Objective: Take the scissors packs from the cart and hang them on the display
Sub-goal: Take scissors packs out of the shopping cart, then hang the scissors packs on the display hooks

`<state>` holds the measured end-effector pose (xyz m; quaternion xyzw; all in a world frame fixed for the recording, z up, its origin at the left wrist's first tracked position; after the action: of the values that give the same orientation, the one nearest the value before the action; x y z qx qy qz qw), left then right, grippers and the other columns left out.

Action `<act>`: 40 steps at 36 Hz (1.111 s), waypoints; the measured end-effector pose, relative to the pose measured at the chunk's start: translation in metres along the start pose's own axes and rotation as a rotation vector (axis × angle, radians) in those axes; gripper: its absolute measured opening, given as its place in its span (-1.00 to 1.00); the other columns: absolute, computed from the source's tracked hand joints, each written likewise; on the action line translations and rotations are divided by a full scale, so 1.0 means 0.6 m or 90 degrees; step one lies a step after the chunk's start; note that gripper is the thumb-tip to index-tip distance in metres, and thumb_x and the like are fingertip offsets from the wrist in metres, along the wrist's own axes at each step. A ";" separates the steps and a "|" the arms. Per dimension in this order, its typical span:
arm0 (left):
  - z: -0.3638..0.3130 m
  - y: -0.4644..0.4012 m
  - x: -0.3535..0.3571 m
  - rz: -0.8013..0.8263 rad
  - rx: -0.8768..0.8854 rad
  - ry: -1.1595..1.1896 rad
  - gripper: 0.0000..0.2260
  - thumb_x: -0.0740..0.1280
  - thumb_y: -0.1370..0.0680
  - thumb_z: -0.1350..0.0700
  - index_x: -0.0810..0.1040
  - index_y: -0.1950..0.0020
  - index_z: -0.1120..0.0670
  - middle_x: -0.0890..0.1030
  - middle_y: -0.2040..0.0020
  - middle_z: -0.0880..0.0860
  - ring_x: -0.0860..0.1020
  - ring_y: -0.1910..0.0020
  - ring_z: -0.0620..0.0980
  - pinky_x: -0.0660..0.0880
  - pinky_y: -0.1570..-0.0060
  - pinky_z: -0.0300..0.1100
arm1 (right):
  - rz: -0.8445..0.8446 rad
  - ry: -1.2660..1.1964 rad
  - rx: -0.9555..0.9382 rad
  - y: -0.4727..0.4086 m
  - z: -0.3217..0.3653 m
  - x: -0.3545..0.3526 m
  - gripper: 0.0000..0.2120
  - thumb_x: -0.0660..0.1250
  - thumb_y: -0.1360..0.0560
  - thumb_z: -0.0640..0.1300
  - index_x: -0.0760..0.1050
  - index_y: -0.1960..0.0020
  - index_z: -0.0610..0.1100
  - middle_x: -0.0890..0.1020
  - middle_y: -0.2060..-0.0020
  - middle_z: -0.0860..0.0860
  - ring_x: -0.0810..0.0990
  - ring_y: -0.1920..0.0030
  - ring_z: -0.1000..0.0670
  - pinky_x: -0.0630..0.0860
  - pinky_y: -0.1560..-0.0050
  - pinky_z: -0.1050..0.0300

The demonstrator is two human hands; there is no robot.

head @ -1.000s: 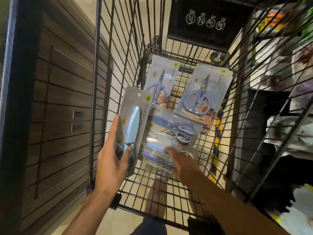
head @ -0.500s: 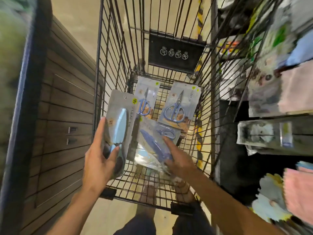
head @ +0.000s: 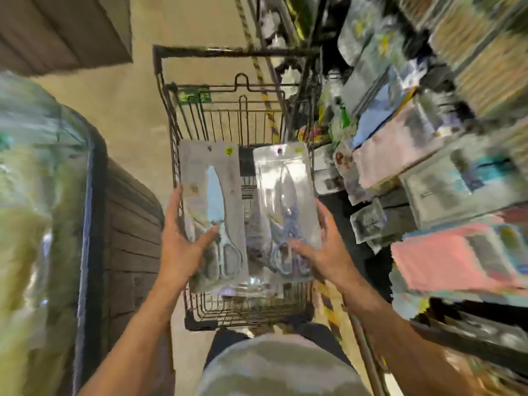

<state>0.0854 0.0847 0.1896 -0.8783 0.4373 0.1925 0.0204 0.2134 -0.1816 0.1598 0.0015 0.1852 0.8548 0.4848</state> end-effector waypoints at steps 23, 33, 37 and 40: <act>-0.267 0.312 0.155 0.244 0.156 0.079 -0.05 0.58 -0.31 0.05 0.17 -0.52 -0.49 0.44 -0.53 -0.08 0.55 -0.38 0.04 0.56 -0.25 0.30 | -0.248 -0.143 -0.194 0.457 0.039 -0.226 -0.05 0.54 -0.45 -0.30 0.10 -0.57 0.30 0.47 -0.42 0.28 0.51 -0.40 0.13 0.53 -0.25 0.25; -0.361 0.471 0.246 0.396 0.262 0.122 -0.09 0.57 -0.36 0.13 0.23 -0.54 -0.43 0.33 -0.56 -0.30 0.42 -0.51 -0.07 0.42 -0.43 0.26 | -0.401 -0.165 -0.242 0.673 0.028 -0.282 -0.04 0.52 -0.46 -0.32 0.08 -0.58 0.28 0.38 -0.53 0.14 0.50 -0.43 0.01 0.57 -0.30 0.04; -0.384 0.517 0.277 0.468 0.294 0.132 -0.09 0.58 -0.35 0.14 0.25 -0.52 -0.46 0.34 -0.57 -0.24 0.44 -0.50 -0.05 0.42 -0.45 0.21 | -0.478 -0.176 -0.248 0.751 0.025 -0.290 -0.07 0.54 -0.45 -0.23 0.09 -0.56 0.33 0.50 -0.40 0.25 0.59 -0.33 0.04 0.60 -0.19 0.14; -0.396 0.538 0.297 0.516 0.309 0.138 -0.09 0.59 -0.35 0.09 0.24 -0.51 -0.49 0.34 -0.55 -0.29 0.43 -0.50 -0.04 0.41 -0.46 0.19 | -0.550 -0.157 -0.244 0.803 0.023 -0.290 -0.07 0.55 -0.45 -0.18 0.10 -0.56 0.34 0.45 -0.46 0.18 0.57 -0.36 0.02 0.59 -0.27 0.05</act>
<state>0.0077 -0.2983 0.3888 -0.6222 0.7759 -0.0156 0.1025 -0.0909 -0.5439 0.3566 -0.0636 -0.0510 0.5876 0.8050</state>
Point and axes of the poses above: each hand's wrist, its own y-axis away from the middle knuckle, its own x-axis out of the palm, z = x × y, the point moved 5 cm from there along -y, towards the middle knuckle
